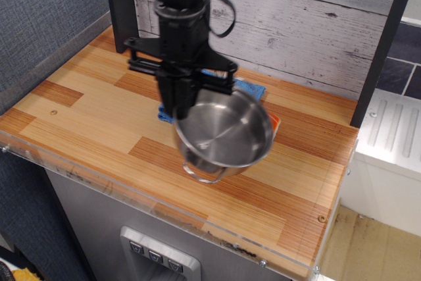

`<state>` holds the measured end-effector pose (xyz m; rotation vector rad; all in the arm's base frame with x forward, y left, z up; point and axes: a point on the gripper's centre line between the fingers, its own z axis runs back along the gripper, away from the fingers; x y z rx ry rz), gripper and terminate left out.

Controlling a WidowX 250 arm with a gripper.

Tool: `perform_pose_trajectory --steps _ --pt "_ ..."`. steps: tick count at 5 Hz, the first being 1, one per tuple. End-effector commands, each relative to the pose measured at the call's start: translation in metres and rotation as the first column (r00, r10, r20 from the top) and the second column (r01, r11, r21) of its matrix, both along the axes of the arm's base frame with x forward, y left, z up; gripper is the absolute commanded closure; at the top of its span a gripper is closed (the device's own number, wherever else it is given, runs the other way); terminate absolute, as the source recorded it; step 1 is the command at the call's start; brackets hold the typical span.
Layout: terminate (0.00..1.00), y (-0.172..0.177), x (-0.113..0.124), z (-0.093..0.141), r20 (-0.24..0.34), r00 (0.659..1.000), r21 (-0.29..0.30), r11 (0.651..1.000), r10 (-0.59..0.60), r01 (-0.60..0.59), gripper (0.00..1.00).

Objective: Place the silver pot on the front right corner of the table.

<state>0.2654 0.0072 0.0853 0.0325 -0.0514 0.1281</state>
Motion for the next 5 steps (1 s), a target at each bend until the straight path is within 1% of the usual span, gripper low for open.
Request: perform_pose_trajectory --steps 1,2,3,4,5 --pt "0.0 0.003 -0.018 -0.013 -0.026 0.999 0.032 0.999 -0.036 0.037 1.0" --pt "0.0 -0.016 -0.016 -0.038 -0.081 0.988 0.016 0.991 -0.13 0.132 1.0" --pt "0.0 -0.045 -0.012 -0.052 -0.127 0.962 0.02 0.969 -0.243 0.248 1.0" --pt "0.0 -0.059 -0.006 -0.057 -0.14 0.948 0.023 0.956 -0.287 0.292 1.0" --pt "0.0 -0.05 -0.006 -0.049 -0.125 0.96 0.034 0.965 -0.252 0.258 0.0"
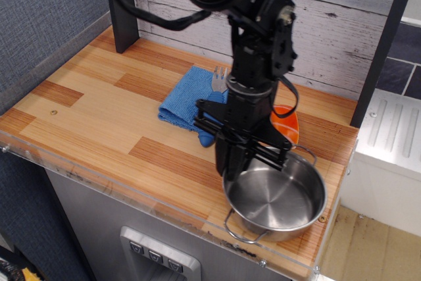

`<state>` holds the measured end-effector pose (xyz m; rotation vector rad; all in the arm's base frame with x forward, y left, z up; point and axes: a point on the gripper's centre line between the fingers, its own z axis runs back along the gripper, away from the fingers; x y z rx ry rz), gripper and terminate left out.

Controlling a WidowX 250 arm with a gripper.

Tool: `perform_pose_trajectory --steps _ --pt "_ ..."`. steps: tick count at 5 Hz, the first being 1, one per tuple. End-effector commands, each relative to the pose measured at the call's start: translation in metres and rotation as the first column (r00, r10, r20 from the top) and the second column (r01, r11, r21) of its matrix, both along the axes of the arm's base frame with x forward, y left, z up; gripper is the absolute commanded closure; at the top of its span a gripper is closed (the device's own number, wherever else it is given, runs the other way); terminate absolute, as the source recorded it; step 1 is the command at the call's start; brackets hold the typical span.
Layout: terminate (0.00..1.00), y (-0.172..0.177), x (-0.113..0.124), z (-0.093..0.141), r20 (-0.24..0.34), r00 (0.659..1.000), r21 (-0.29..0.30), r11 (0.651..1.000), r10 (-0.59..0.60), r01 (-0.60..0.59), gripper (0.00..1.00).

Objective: Place the silver pot on the front right corner of the table.

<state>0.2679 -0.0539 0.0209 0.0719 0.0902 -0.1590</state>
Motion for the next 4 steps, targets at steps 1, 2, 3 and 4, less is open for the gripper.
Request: perform_pose_trajectory --steps 1,2,3,4 --pt "0.0 0.028 -0.005 0.053 0.112 0.99 0.003 0.996 0.086 -0.087 0.0" --pt "0.0 0.041 0.001 0.092 0.204 0.969 -0.026 0.99 0.138 -0.135 0.0" --pt "0.0 0.061 0.001 0.117 0.258 0.941 -0.046 0.975 0.22 -0.215 0.0" --pt "0.0 0.081 -0.005 0.112 0.233 0.922 -0.053 0.951 0.308 -0.304 0.0"
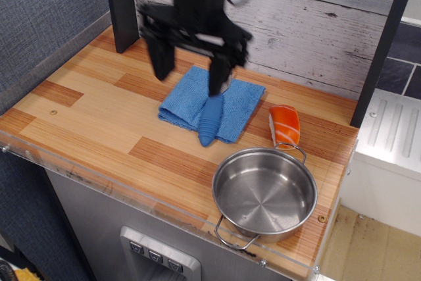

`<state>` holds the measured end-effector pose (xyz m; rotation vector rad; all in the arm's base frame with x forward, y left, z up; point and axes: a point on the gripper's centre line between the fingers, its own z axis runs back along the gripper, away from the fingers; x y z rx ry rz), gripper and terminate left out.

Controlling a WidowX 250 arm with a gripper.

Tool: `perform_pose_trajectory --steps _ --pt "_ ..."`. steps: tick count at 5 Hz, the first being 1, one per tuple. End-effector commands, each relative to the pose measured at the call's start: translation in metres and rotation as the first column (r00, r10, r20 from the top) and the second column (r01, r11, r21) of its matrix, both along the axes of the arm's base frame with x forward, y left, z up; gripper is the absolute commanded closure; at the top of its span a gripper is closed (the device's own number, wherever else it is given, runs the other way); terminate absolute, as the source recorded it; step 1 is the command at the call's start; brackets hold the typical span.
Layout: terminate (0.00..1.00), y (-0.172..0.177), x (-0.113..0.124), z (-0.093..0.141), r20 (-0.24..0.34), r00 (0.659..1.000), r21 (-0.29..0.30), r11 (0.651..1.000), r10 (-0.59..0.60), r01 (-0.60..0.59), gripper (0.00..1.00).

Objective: Place the silver pot on the front right corner of the table.

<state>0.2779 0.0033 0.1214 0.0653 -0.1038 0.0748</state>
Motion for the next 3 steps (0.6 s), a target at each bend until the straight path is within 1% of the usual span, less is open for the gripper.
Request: perform_pose_trajectory --steps 1,2,3 --pt "0.0 0.0281 -0.019 0.0073 0.036 0.99 -0.052 0.989 0.138 -0.136 0.0" --pt "0.0 0.0281 -0.019 0.0073 0.036 0.99 -0.052 0.989 0.138 -0.136 0.0" --pt "1.0 0.0281 -0.019 0.0073 0.036 0.99 -0.052 0.989 0.138 -0.136 0.0"
